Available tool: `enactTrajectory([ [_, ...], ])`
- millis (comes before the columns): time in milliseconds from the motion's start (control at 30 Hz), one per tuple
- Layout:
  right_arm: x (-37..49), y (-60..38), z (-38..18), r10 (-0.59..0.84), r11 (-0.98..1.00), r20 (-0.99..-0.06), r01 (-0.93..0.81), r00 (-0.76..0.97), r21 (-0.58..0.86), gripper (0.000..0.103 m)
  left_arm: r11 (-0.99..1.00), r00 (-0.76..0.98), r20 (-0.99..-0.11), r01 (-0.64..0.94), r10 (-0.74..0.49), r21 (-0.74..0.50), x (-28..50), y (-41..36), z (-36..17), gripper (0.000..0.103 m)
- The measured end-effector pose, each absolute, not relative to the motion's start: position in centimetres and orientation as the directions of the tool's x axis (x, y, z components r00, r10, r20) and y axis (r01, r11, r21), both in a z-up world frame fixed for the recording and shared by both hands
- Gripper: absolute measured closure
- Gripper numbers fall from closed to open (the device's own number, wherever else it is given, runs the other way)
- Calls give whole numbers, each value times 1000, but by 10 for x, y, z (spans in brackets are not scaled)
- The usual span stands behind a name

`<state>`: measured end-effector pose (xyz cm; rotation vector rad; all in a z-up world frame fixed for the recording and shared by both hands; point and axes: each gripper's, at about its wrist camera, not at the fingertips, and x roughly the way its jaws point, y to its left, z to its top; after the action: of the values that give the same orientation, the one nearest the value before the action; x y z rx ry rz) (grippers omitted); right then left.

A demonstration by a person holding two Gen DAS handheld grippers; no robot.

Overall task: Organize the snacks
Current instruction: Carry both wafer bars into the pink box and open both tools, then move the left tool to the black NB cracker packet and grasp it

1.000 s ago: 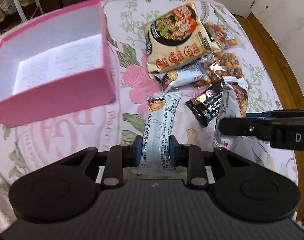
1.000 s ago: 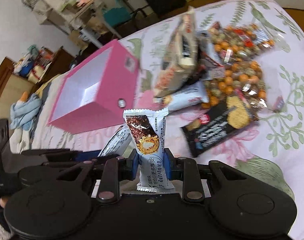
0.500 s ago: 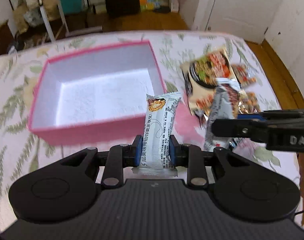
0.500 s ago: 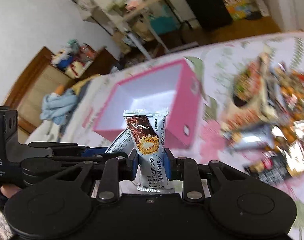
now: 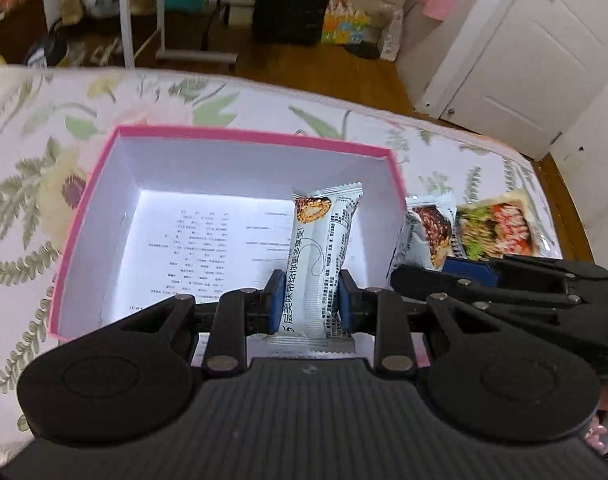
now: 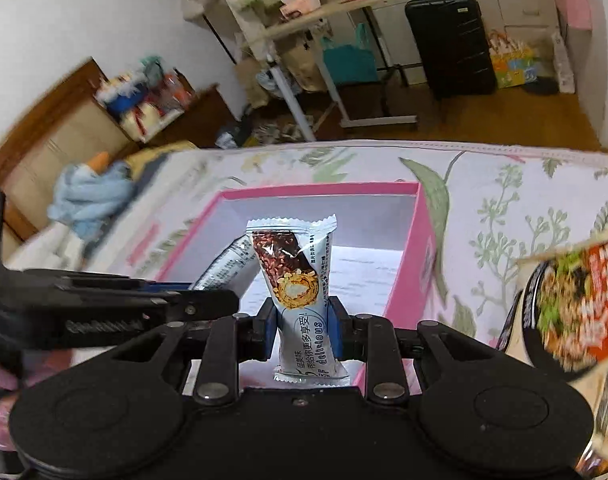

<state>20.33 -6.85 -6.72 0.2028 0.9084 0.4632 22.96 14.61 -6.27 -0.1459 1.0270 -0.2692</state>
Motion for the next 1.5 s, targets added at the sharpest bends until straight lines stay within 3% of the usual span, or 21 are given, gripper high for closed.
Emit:
enactTrajectory([
  [300,261,-9,-95,242,918,-842,-394,483,38,73,942,435,-845,17,-310,-336,280,163,-124,77],
  [467,273,0,-110,190,901,-866,-433,462,-34,73,916,404,-838,2,-368,-401,303,158,-141,77],
  [633,269,13,-117,118,879,-858,-455,501,-144,72,922,371,-860,-25,-351,-387,311,144,-152,75],
  [700,269,17,-120,94,869,-854,-461,511,-180,65,926,376,-865,-45,-332,-375,311,144,-153,73],
  [767,268,16,-118,93,873,-851,-454,516,-180,57,931,391,-862,-36,-322,-364,307,142,-151,70],
  [900,260,9,-108,123,887,-843,-440,524,-144,51,942,434,-848,2,-303,-335,295,145,-138,65],
  [1100,233,-3,-78,181,895,-827,-438,532,-86,42,956,483,-827,89,-287,-280,266,149,-105,64],
  [1500,146,-44,-15,301,872,-754,-488,583,-29,30,935,545,-770,301,-332,-191,191,121,-22,58],
])
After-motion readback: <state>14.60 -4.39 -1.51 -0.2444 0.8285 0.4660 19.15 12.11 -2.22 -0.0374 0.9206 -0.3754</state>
